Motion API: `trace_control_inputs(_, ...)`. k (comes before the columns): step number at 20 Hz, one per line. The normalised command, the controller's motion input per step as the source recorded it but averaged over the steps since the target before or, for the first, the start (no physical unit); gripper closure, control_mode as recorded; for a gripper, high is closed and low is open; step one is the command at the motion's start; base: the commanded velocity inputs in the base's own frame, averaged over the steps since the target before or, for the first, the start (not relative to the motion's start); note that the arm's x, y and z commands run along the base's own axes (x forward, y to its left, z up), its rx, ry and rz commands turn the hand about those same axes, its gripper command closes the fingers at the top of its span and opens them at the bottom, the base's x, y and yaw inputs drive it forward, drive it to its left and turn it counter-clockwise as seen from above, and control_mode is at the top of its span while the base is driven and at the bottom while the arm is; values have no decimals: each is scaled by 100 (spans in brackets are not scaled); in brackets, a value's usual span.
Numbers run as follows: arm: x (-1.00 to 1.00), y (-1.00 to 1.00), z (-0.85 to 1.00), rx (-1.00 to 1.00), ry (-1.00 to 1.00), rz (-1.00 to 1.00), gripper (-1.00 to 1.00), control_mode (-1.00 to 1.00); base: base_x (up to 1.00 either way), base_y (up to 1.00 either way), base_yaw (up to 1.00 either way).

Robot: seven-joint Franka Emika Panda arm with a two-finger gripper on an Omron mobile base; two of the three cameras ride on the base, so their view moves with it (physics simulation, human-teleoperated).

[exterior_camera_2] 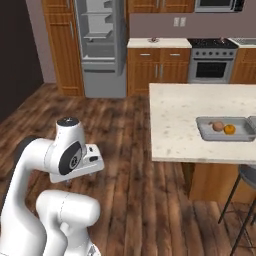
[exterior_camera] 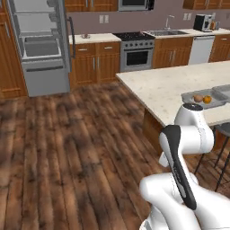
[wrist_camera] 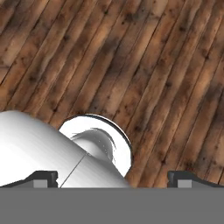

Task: Place the cold items (orange and onion) from the fridge in one tupperware on the dining counter. Place the warm items (kebab skewer and hot dog) in the stove area in another tupperware.

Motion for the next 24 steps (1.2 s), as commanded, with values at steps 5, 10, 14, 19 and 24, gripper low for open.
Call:
trace_control_inputs(5, 0, 0, 0, 0, 0, 0, -100, 100, 71, 84, -34)
trace_control_inputs(10, 0, 0, 0, 0, 0, 0, -100, 100, 81, 93, -34)
trace_control_inputs(14, 0, 0, 0, 0, 0, 0, -100, 100, 75, 99, -34)
trace_control_inputs(19, 0, 0, 0, 0, 0, 0, -100, 100, 77, 100, -33)
trace_control_inputs(24, 0, 0, 0, 0, 0, 0, -100, 100, 80, 98, -31)
